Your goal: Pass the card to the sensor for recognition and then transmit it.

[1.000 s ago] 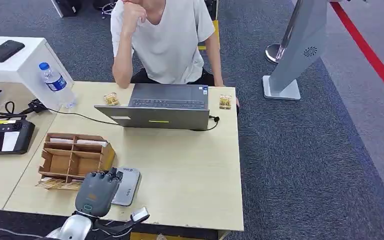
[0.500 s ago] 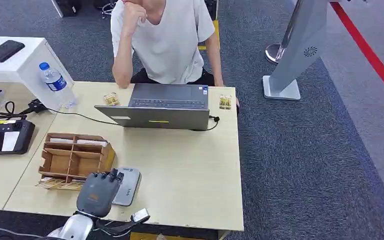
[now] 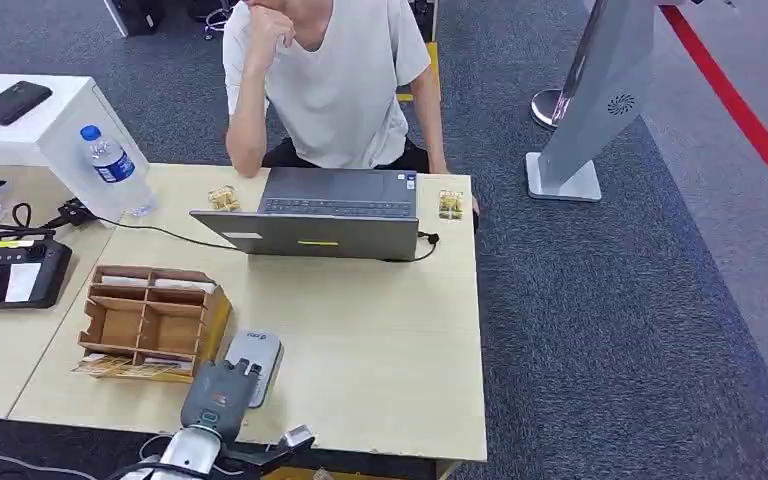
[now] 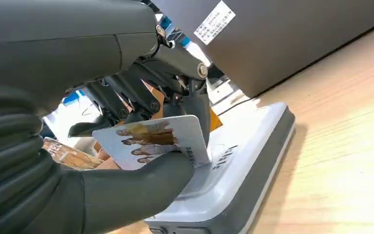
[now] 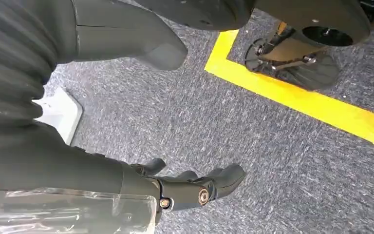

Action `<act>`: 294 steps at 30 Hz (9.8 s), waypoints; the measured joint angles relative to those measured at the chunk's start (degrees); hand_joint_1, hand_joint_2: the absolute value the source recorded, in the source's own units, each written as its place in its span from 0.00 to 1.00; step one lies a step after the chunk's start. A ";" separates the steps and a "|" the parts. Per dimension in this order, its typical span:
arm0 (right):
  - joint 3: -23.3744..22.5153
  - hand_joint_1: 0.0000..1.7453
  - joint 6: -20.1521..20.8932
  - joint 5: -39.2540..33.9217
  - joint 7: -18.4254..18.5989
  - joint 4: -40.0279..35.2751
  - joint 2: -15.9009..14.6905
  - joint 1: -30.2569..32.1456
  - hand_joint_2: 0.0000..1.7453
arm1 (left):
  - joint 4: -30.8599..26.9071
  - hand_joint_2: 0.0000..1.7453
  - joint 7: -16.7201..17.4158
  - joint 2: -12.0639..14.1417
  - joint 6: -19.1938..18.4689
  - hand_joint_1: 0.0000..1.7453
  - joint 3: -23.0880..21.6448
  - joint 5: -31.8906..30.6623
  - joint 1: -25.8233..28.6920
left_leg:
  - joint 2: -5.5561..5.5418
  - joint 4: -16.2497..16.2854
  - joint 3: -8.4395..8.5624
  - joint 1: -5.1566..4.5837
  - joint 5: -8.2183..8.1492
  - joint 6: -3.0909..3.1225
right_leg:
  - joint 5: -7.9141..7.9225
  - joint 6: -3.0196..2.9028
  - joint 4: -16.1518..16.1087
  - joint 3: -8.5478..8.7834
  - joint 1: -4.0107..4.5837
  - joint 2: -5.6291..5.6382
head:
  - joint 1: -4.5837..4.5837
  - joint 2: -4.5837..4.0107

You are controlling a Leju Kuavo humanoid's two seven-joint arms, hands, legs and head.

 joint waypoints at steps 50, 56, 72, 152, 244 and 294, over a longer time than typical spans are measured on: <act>0.09 0.00 -1.66 0.35 -1.29 0.55 0.00 0.01 1.00 | -20.98 1.00 10.71 14.32 13.40 1.00 -3.82 0.00 -15.20 | 0.00 0.18 -0.45 0.19 0.24 -0.10 | 0.22 -0.05 0.12 -0.44 0.19 0.05 | -0.11 0.00; 0.09 0.00 -1.66 0.35 -1.29 0.61 0.00 0.01 1.00 | -21.27 1.00 13.11 15.21 14.73 1.00 -5.09 0.00 -15.76 | 0.00 0.18 -0.45 0.19 0.24 -0.10 | 0.22 -0.05 0.12 -0.44 0.19 0.05 | -0.13 0.00; 0.07 0.00 -1.86 0.35 -1.36 0.63 0.00 0.06 1.00 | -17.97 1.00 12.15 15.41 14.91 1.00 0.44 0.02 -9.22 | 0.02 0.17 -0.48 0.20 0.24 -0.10 | 0.21 -0.05 0.12 -0.47 0.19 0.08 | -0.11 0.00; -0.07 0.00 -2.45 0.35 -2.32 0.90 -0.02 0.01 1.00 | -15.72 1.00 3.04 10.03 15.52 0.00 13.31 0.02 -4.35 | 0.00 0.18 -0.51 0.19 0.24 -0.10 | 0.21 -0.05 0.12 -0.47 0.19 0.05 | -0.11 0.00; -8.33 0.00 -1.66 0.35 -1.73 -6.56 3.30 0.74 1.00 | -24.46 1.00 -3.17 -2.71 4.00 0.00 41.28 0.00 26.78 | 0.02 0.18 -0.54 0.19 0.06 -0.10 | 0.09 0.09 0.11 -0.47 0.17 0.09 | -0.09 0.00; -3.65 0.00 -2.64 0.26 -2.08 -3.50 2.27 0.58 1.00 | -8.11 1.00 5.88 0.26 6.29 0.00 33.33 0.00 19.05 | -0.02 0.18 -0.48 0.15 0.07 -0.09 | 0.09 0.09 0.10 -0.42 0.14 0.03 | -0.09 0.00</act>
